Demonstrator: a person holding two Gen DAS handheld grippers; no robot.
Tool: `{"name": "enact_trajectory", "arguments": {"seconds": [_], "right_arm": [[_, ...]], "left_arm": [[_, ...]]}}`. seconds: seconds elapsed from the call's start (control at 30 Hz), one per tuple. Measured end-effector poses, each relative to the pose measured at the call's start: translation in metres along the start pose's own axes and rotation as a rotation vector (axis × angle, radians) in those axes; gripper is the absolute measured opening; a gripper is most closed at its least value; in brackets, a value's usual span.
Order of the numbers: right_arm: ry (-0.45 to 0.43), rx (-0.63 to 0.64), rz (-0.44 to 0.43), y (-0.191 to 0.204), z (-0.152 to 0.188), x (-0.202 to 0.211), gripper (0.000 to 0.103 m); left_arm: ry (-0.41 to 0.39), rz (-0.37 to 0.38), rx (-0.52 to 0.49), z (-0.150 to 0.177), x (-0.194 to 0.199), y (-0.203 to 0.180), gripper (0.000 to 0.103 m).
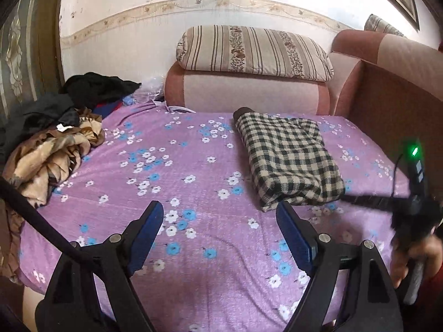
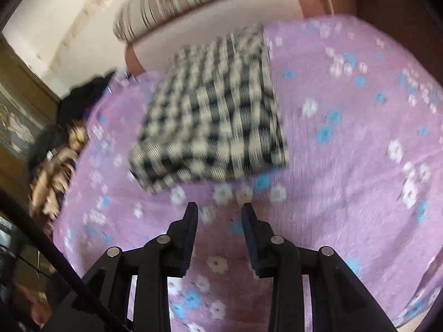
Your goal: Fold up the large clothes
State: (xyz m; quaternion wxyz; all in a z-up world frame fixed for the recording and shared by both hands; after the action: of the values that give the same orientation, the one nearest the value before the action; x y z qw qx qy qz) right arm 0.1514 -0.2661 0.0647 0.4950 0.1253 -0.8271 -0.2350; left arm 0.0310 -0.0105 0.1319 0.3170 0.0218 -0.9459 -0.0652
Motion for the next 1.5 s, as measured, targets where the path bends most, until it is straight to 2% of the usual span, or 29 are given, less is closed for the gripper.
{"name": "enact_trajectory", "arguments": {"seconds": [0.07,0.27,0.33,0.53,0.6,0.67,0.87,0.97,1.03,1.1,1.37,1.5], "right_arm": [[-0.062,0.007,-0.013,0.004,-0.008,0.010,0.042],[-0.113,0.022,-0.001,0.011,-0.047,0.016,0.042],[-0.143,0.017,0.008,0.010,-0.070,0.020,0.042],[-0.248,-0.024,-0.001,-0.002,-0.129,0.027,0.042],[-0.229,-0.036,-0.059,-0.008,-0.135,0.016,0.040],[-0.198,-0.042,-0.082,-0.009,-0.133,0.004,0.033],[-0.063,0.012,-0.103,0.003,-0.120,-0.042,0.033],[-0.009,0.006,-0.053,-0.002,-0.117,-0.064,0.033],[0.012,-0.019,0.017,-0.010,-0.117,-0.076,0.032],[0.030,-0.035,0.044,-0.016,-0.117,-0.083,0.032],[0.056,0.010,0.090,-0.018,-0.109,-0.092,0.032],[0.037,0.051,0.115,-0.014,-0.105,-0.086,0.032]], "left_arm": [[0.018,0.001,-0.014,0.001,-0.006,0.001,0.083],[0.071,0.041,-0.017,-0.011,-0.050,-0.006,0.083],[0.073,0.062,-0.033,-0.022,-0.068,-0.015,0.083],[0.078,0.055,-0.065,-0.045,-0.115,-0.029,0.083],[0.103,0.068,-0.051,-0.044,-0.132,-0.028,0.083],[0.124,0.078,-0.031,-0.042,-0.146,-0.025,0.083],[0.137,0.103,0.006,-0.047,-0.179,-0.025,0.083],[0.172,0.098,0.000,-0.053,-0.202,-0.028,0.083],[0.240,0.061,-0.062,-0.045,-0.220,-0.035,0.083],[0.270,0.047,-0.099,-0.036,-0.229,-0.038,0.083],[0.250,0.010,-0.151,-0.028,-0.222,-0.043,0.083],[0.248,0.024,-0.094,-0.030,-0.208,-0.033,0.083]]}}
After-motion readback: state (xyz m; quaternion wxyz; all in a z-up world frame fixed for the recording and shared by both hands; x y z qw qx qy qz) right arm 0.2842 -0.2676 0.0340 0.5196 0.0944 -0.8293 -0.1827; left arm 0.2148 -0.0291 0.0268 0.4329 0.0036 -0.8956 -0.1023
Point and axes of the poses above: each gripper's, at about its wrist camera, not at the fingertips, and x roughly against the way its jaws point, y to its left, z to its underside, the point moved 3 cm from there along -x, roughly the way its jaws point, and after that the axes turned 9 degrees about -x, right-handed, at the moved point
